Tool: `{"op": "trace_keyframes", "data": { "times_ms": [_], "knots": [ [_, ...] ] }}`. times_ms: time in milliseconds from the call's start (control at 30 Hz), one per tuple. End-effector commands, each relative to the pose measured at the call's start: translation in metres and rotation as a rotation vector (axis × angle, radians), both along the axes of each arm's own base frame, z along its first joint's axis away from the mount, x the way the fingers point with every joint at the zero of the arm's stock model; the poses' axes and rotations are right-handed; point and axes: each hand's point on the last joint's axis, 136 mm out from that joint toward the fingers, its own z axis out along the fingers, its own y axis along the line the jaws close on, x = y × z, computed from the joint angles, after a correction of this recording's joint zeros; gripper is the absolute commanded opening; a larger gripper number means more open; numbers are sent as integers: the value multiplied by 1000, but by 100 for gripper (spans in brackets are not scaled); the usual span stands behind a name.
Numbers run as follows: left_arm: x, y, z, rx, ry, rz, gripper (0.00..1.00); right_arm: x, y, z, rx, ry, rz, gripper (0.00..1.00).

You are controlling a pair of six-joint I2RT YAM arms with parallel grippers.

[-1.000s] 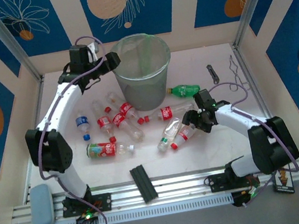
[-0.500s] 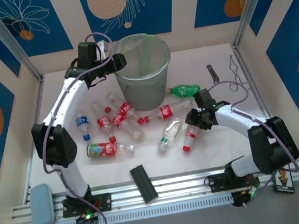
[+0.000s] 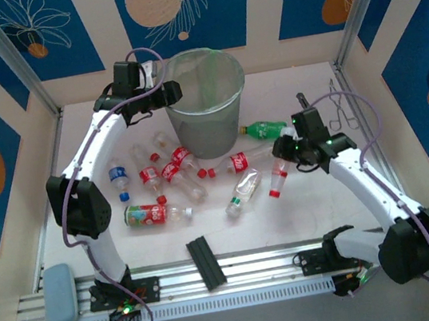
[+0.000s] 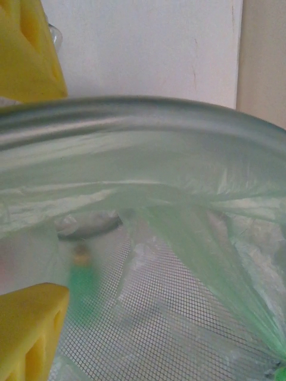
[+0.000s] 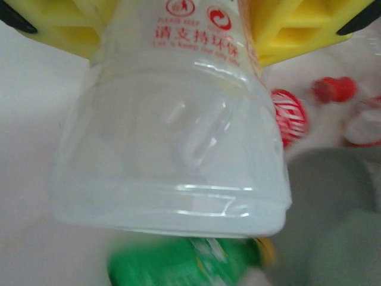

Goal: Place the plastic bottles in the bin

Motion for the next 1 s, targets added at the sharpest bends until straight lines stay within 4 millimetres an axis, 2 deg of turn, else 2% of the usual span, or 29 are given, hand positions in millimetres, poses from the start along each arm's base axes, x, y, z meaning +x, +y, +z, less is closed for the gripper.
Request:
{"op": "trace_keyframes", "data": {
  "times_ms": [0, 267, 333, 433, 567, 633, 733, 900, 967],
  "knots": [
    [0, -5, 3, 13, -16, -27, 79, 14, -4, 52, -71, -126, 61, 46],
    [-1, -4, 10, 25, -42, -34, 80, 66, 1, 198, -98, -587, 90, 44],
    [-2, -4, 11, 24, -44, -37, 80, 75, 6, 227, -76, -663, 100, 43],
    [-3, -3, 11, 27, -44, -38, 80, 91, 22, 262, -27, -743, 137, 43],
    [-3, -5, 14, 5, -49, -35, 80, 114, 53, 297, 31, -830, 209, 42],
    [-3, -8, 16, -21, -57, -35, 80, 125, 68, 310, 59, -860, 243, 42],
    [-2, -8, 17, -34, -60, -29, 80, 152, 95, 314, 77, -875, 288, 42],
    [-3, -9, 19, -57, -62, -21, 80, 195, 140, 293, 102, -906, 373, 40],
    [-4, -10, 21, -64, -63, -20, 80, 206, 160, 273, 133, -856, 417, 40]
  ]
}}
